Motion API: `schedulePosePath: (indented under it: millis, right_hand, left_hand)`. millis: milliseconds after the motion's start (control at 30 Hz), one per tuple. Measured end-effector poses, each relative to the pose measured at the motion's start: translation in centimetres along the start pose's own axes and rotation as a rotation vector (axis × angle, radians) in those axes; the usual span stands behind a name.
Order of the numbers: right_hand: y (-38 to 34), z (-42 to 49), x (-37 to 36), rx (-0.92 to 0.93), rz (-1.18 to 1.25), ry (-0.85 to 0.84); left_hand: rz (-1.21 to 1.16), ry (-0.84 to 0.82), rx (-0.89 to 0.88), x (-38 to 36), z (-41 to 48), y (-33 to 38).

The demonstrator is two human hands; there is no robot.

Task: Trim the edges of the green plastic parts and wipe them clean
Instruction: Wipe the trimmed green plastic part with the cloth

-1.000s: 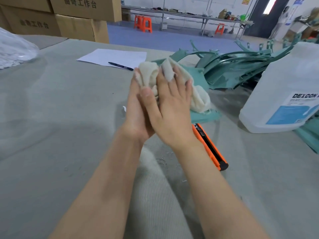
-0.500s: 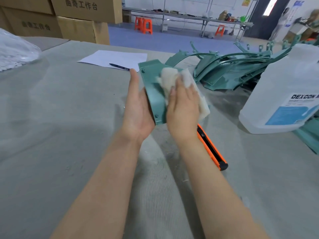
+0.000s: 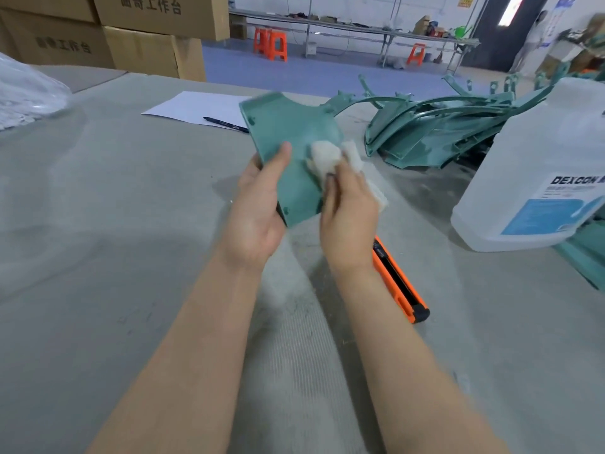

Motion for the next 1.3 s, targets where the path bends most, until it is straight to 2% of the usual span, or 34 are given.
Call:
schedulePosePath:
  millis: [67, 167, 233, 267, 333, 367, 433, 567, 667, 767, 867, 1000, 1100, 1167, 1300]
  right_hand:
    - [1.3, 0.1, 1.2, -0.093, 0.051, 0.041]
    - [0.1, 0.3, 2.7, -0.130, 0.236, 0.143]
    - [-0.3, 0.6, 3.7, -0.198, 0.541, 0.189]
    - [-0.3, 0.7, 3.9, -0.259, 0.789, 0.170]
    - [-0.4, 1.2, 3.0, -0.366, 1.299, 0.000]
    - [-0.8, 1.2, 2.8, -0.387, 1.396, -0.085]
    - [-1.1, 0.9, 2.3, -0.423, 1.299, -0.196]
    - [0.9, 1.1, 3.4, -0.473, 0.943, -0.131]
    - [2.2, 0.8, 3.0, -0.530, 0.802, -0.215]
    - [3.8, 0.5, 2.6, -0.592, 0.712, -0.164]
    - [5.5, 0.5, 3.5, -0.597, 0.636, -0.097]
    - [6.2, 0.7, 3.8, -0.535, 0.627, -0.086]
    - [5.9, 0.9, 3.8, -0.460, 0.526, -0.069]
    - [5.9, 1.2, 4.3, -0.439, 0.451, -0.020]
    - [6.4, 1.3, 4.9, -0.458, 0.417, 0.073]
  left_hand:
    - [0.143, 0.017, -0.102, -0.4, -0.1, 1.4]
    - [0.503, 0.120, -0.316, -0.9, -0.3, 3.2]
    - [0.824, 0.194, -0.420, -1.0, -0.9, 3.7]
    - [1.016, 0.218, -0.452, -1.2, -1.3, 3.8]
    - [1.370, 0.156, -0.514, -2.2, -2.0, 3.2]
    - [1.476, 0.079, -0.533, -2.7, -2.1, 2.4]
    - [1.561, -0.046, -0.449, -3.3, -1.6, 1.1]
    - [1.853, -0.091, -0.170, -1.9, -0.2, -1.4]
    - [1.928, -0.139, -0.050, -1.3, 0.3, -2.8]
    - [1.893, -0.176, 0.144, 0.4, 0.6, -3.9]
    - [1.621, -0.149, 0.286, 3.1, 0.7, -3.5]
    - [0.868, 0.044, 0.108, 4.5, 0.9, -1.2]
    - [0.400, 0.136, 0.082, 3.9, 0.7, -1.0]
    - [0.182, 0.110, 0.096, 3.4, 0.7, -1.4]
    - [-0.044, -0.063, 0.168, 1.5, 0.5, -2.0]
Point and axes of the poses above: each hand's wrist, its own z-axis towards the middle knuckle, its own x-axis out of the back of the hand, y = z × x, the point moved 6 cm from there along z, towards the middle knuckle, and after that the axes turned 11 degrees about -y, right-handed, at the moved point
